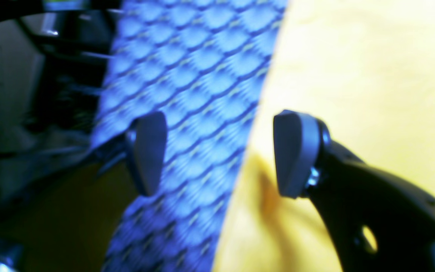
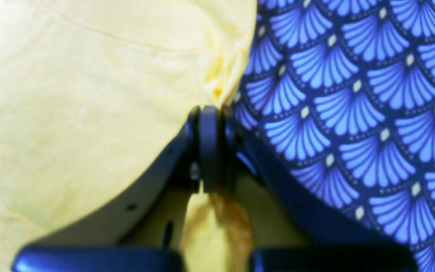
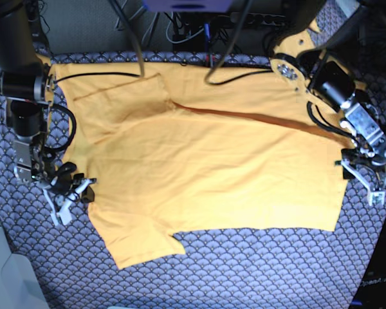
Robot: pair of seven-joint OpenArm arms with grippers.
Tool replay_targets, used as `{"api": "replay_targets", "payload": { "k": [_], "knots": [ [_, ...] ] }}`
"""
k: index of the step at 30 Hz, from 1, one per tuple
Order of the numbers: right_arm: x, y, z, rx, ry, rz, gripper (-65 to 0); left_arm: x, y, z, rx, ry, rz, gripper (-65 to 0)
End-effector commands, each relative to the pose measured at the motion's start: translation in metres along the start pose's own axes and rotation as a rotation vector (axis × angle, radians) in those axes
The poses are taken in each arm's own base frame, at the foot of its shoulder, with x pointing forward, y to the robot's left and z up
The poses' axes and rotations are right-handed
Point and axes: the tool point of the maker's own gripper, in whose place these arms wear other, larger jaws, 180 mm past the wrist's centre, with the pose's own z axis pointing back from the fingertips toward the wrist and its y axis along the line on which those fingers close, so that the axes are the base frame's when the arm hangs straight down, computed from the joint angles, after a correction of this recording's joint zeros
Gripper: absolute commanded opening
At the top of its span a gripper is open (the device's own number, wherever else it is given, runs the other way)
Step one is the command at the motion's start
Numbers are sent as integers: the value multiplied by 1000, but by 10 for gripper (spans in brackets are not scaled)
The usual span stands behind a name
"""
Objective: Fold the T-shirt properly
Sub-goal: 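Grasp the hem corners of the yellow shirt with both grippers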
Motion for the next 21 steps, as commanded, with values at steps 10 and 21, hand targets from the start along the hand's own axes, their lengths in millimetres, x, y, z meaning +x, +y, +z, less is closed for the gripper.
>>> {"api": "replay_targets", "payload": {
  "k": [10, 21],
  "knots": [
    [22, -6, 5, -6, -41, 24, -650, 89, -28, -29, -155, -240, 8, -225],
    [21, -7, 6, -7, -39, 25, -650, 96, -57, -70, -207, -258, 99, -225]
  ]
}}
